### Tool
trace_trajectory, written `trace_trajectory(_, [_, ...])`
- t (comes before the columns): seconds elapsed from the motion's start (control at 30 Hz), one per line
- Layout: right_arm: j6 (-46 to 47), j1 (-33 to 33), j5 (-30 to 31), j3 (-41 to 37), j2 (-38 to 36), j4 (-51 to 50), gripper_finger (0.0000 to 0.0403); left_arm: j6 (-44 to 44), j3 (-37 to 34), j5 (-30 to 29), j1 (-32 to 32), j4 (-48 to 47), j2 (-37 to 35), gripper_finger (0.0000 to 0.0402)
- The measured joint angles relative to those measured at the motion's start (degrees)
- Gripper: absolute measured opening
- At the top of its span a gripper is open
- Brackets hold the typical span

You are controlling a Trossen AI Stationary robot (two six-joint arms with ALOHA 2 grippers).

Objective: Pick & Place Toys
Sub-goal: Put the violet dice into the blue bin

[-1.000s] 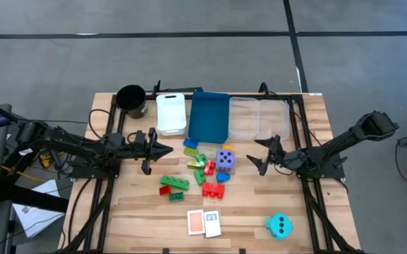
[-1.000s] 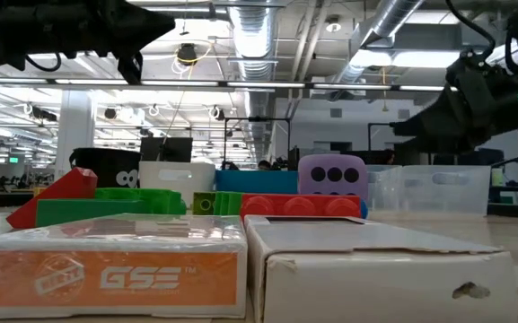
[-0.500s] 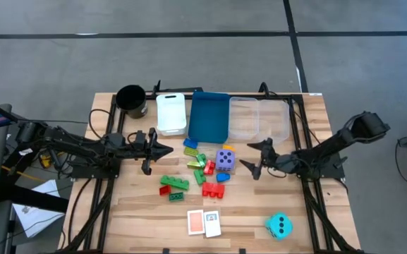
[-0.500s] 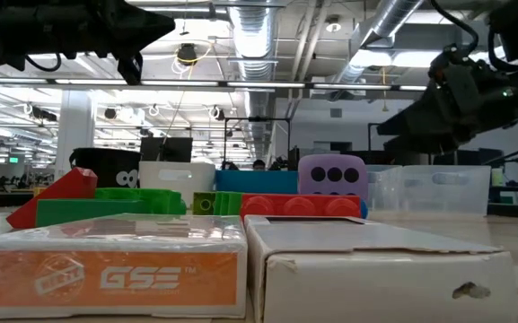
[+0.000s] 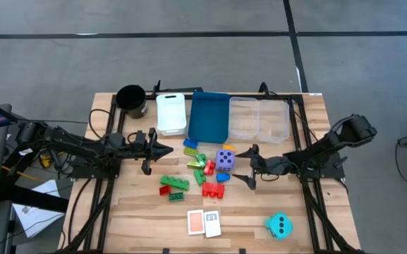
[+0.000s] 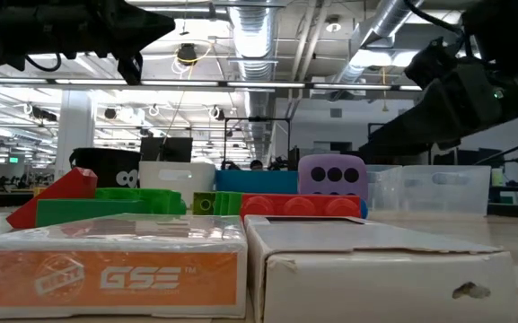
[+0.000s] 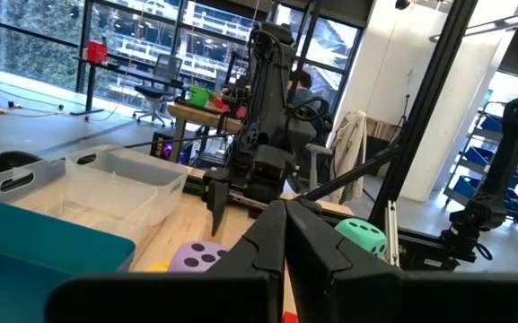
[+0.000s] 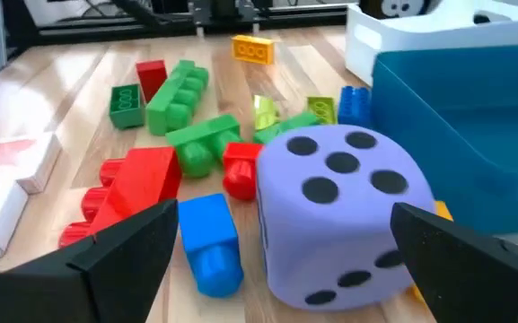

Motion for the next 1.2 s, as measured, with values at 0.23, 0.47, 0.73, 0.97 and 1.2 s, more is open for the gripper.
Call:
trace_trajectory(0.23, [-0.1, -2.1, 0.0, 0.4, 4.7, -0.1, 0.0399, 0.0, 0.0, 0.0, 0.0, 0.0, 0.0, 0.0])
trace_trajectory(0.47, [0.9, -4.1, 0.0, 0.4, 5.1, -0.1, 0.0399, 0.0, 0.0, 0.0, 0.0, 0.0, 0.0, 0.0])
trace_trajectory(0.73, [0.9, -6.7, 0.1, 0.4, 5.1, 0.0, 0.0399, 0.0, 0.0, 0.0, 0.0, 0.0, 0.0, 0.0])
trace_trajectory(0.97, [0.9, -8.1, 0.1, 0.4, 5.1, 0.0, 0.0399, 0.0, 0.0, 0.0, 0.0, 0.0, 0.0, 0.0])
trace_trajectory(1.2, [0.9, -8.2, -4.7, 0.4, 5.1, 0.6, 0.0399, 0.0, 0.0, 0.0, 0.0, 0.0, 0.0, 0.0])
